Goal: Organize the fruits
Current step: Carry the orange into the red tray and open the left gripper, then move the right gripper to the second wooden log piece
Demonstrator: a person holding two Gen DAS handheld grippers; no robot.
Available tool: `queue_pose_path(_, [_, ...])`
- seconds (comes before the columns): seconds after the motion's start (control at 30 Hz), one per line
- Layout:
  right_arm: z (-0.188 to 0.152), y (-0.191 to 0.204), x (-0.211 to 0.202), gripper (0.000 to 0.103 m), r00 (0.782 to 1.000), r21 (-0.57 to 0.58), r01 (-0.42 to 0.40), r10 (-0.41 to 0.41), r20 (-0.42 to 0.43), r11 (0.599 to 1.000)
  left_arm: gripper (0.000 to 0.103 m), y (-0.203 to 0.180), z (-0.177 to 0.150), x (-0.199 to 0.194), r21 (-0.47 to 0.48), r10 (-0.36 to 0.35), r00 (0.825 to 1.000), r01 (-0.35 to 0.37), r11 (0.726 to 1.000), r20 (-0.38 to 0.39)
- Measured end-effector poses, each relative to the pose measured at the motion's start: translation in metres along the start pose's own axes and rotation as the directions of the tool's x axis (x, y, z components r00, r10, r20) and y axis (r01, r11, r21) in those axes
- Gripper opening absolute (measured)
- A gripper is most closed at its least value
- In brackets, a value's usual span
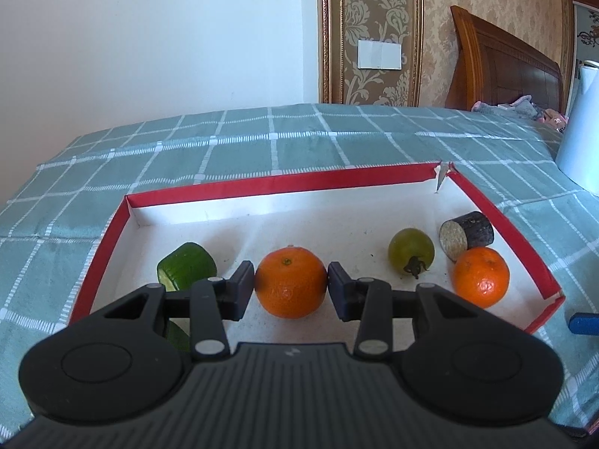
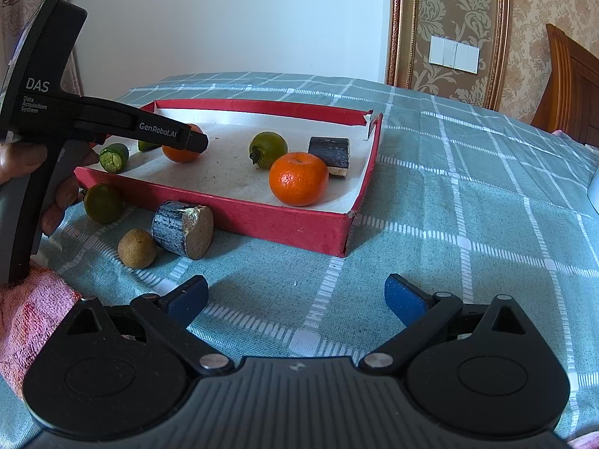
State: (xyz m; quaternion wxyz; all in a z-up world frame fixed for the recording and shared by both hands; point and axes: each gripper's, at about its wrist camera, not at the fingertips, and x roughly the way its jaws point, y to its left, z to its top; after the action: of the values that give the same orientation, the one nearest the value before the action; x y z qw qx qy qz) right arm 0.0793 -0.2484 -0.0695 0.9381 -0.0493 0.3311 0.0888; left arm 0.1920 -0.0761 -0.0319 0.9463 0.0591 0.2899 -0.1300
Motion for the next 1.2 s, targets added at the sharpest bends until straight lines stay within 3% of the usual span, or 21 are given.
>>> queue_pose_path(0.3, [0.000, 0.000, 0.000, 0.102, 1.000, 0.000, 0.000, 0.000, 0.000, 1.000, 0.041, -0.003, 0.000, -0.001, 0.027, 0.008, 1.000, -0.008, 1.000, -0.009])
queue_pose_path(0.43, [0.000, 0.000, 0.000, 0.102, 1.000, 0.000, 0.000, 0.000, 0.000, 1.000, 0.064, -0.005, -0.004, -0.011, 0.059, 0.035, 0.999, -0.036, 0.998, 0.010])
queue_pose_path(0.67, [0.000, 0.000, 0.000, 0.102, 1.000, 0.000, -0.001, 0.001, 0.000, 1.000, 0.086, -0.002, -0.010, -0.065, 0.078, 0.082, 0.986, -0.094, 0.992, 0.148])
queue_pose_path(0.83, [0.000, 0.001, 0.001, 0.103, 1.000, -0.005, -0.007, 0.007, -0.005, 1.000, 0.103, 0.006, -0.033, -0.110, 0.036, 0.060, 0.978, -0.069, 0.997, 0.200])
queue_pose_path(1.03, [0.001, 0.000, 0.001, 0.103, 1.000, -0.017, -0.015, 0.015, -0.017, 1.000, 0.103, 0.024, -0.072, -0.127, -0.039, 0.037, 0.988, -0.032, 0.999, 0.151])
queue_pose_path(1.2, [0.002, -0.002, 0.001, 0.103, 0.999, -0.020, -0.024, 0.024, -0.026, 1.000, 0.103, 0.038, -0.094, -0.124, -0.046, 0.073, 0.991, -0.068, 0.997, 0.109])
